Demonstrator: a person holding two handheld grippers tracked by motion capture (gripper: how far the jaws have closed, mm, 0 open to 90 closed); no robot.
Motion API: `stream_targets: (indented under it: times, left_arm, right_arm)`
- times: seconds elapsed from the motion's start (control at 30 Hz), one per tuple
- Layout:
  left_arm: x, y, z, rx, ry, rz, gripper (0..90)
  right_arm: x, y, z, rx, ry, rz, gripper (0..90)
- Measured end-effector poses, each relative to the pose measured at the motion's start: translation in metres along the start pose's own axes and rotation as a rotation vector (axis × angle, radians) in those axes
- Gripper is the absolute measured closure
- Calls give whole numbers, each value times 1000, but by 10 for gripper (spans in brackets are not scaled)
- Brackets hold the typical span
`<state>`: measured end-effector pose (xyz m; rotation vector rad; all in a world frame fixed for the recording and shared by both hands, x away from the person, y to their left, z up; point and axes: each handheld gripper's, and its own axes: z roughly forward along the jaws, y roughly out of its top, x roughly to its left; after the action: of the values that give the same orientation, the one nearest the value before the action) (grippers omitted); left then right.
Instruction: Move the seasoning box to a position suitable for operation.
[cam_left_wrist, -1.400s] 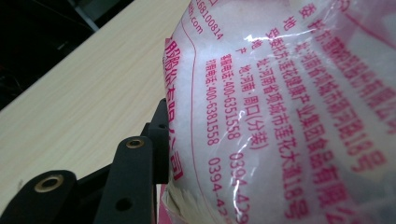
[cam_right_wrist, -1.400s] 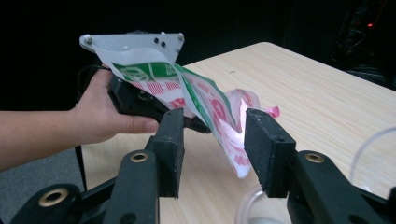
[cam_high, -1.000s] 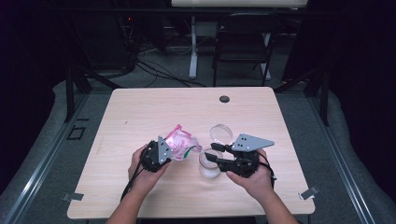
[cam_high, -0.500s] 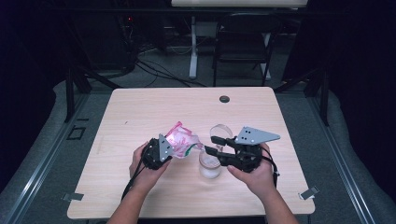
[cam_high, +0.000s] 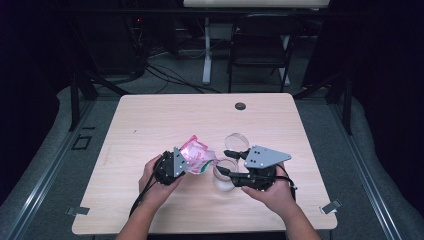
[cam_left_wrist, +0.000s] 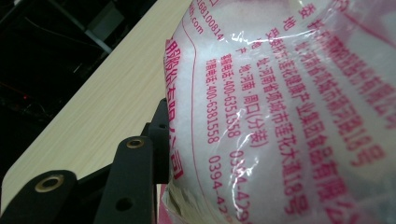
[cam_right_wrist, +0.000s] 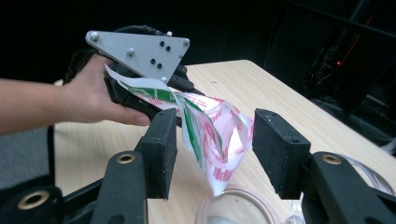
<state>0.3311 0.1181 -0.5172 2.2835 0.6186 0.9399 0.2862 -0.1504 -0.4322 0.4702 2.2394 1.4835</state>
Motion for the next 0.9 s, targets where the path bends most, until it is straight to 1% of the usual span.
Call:
stream_targets:
  times: [0.17,0.2,0.23,0.27,0.3,0.33,0.37,0.4,0.43,0.5,0.53,0.63,0.7,0.77,0.8,0.83,0.87,0.9]
  left_arm:
    - [-4,-1,1,12,-16,12,594]
    - [-5,-2,1,13,-13,14,594]
    - [-6,-2,0,17,-19,22,594]
    - [-6,-2,0,17,-19,22,594]
    - [-7,-2,0,13,-18,21,594]
    - [-8,-2,-1,11,-17,24,595]
    - [-8,-2,-2,22,-20,32,595]
    - [-8,-2,-2,19,-16,35,594]
    - [-9,-3,-3,15,-14,30,595]
    - [-9,-4,-4,23,-14,36,595]
    - [-10,-5,-4,21,-12,31,594]
    - [-9,-7,-6,30,-6,30,595]
    - [-9,-8,-7,28,10,34,595]
    - [-9,-9,-8,27,13,31,595]
    - [-9,-9,-8,27,13,31,595]
    - [-10,-10,-10,29,18,30,595]
    - [-10,-10,-11,34,16,33,595]
    - [-11,-10,-11,31,25,35,595]
  right_arm:
    - [7,1,10,35,30,-59,487]
    - [8,1,12,43,33,-71,487]
    - [10,1,15,49,40,-77,488]
    - [10,1,15,49,40,-77,488]
    - [13,1,19,61,54,-85,493]
    - [14,1,21,64,58,-87,497]
    - [15,1,23,71,61,-92,506]
    - [16,1,25,74,64,-93,515]
    - [17,1,27,82,69,-98,525]
    - [18,1,30,85,81,-94,549]
    - [18,1,32,88,88,-93,566]
    - [20,1,36,99,113,-81,636]
    - [21,0,39,106,121,-73,682]
    - [21,0,40,115,122,-73,725]
    - [21,0,40,115,122,-73,725]
    - [21,0,41,122,128,-62,796]
    - [20,-1,41,121,132,-51,823]
    - [20,-1,41,122,141,-36,852]
